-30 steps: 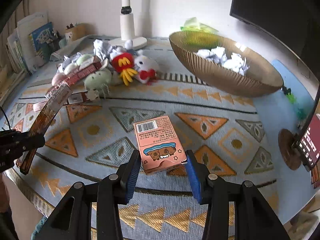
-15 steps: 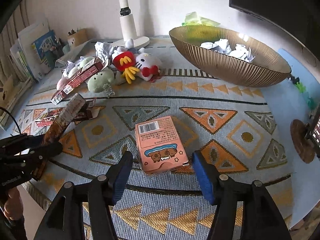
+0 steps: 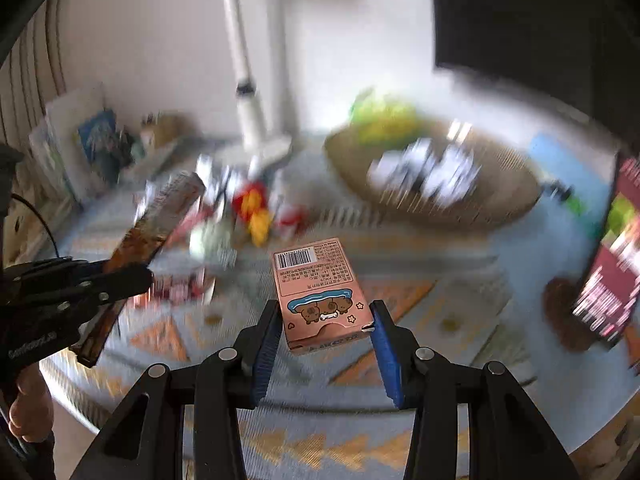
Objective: Organize objects
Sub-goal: 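Carry both boxes to the amber bowl and release them into it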
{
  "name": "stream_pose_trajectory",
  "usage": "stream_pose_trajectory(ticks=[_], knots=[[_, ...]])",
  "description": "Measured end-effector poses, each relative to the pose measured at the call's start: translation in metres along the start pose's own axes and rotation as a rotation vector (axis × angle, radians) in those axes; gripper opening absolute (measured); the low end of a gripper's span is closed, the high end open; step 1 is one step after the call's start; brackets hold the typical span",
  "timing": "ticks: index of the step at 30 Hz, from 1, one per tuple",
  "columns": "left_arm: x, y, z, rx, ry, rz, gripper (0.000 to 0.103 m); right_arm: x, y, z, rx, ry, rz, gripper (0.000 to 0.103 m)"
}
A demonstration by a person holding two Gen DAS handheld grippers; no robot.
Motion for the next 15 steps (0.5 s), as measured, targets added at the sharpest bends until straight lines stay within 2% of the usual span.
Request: stream_pose_trajectory(ticks=[3, 7, 11, 15], knots=[[0.046, 0.022, 0.012, 0.009, 0.038, -0.002, 0.014, 0.038, 0.017, -0.023, -0.07, 0.112, 0.021, 0.044], [0.098, 0.055, 0.035, -0.067, 0.038, -0.027, 0.014, 0.082, 0.063, -0.033, -0.219, 0.211, 0.124, 0.044], [0.13, 0.088, 0.06, -0.095, 0.043, -0.012, 0.014, 0.107, 0.101, -0.021, -0.302, 0.23, 0.199, 0.044], [0.14, 0.104, 0.089, -0.081, 0.026, -0.013, 0.014, 0.112, 0.126, -0.004, -0.306, 0.197, 0.252, 0.044]])
Point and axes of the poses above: each gripper's, at about its wrist camera, not at the fingertips, and z roughly the way its jaws point, y to its right, x to its top, the point moved 7 cm from there along z, roughly the way its jaws point, and after that the axes turned 15 degrees about x, right-handed, at the moved point
